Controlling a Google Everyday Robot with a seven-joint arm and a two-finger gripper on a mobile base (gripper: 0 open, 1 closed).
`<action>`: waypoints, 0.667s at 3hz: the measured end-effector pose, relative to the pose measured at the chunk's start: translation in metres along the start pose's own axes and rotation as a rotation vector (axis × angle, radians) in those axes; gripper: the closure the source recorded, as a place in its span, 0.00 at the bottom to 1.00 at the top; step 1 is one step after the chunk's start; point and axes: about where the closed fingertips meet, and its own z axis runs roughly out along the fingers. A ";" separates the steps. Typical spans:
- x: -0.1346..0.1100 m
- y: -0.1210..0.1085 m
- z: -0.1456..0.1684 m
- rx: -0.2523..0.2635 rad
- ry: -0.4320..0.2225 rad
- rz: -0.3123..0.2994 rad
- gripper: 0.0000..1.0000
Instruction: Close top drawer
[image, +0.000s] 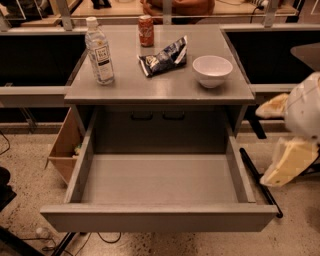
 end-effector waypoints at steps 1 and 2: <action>0.020 0.043 0.039 -0.011 -0.025 0.041 0.42; 0.043 0.088 0.086 -0.047 0.035 0.063 0.66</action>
Offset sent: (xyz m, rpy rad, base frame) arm -0.1386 -0.0061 -0.2364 -0.0978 0.2488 -0.0839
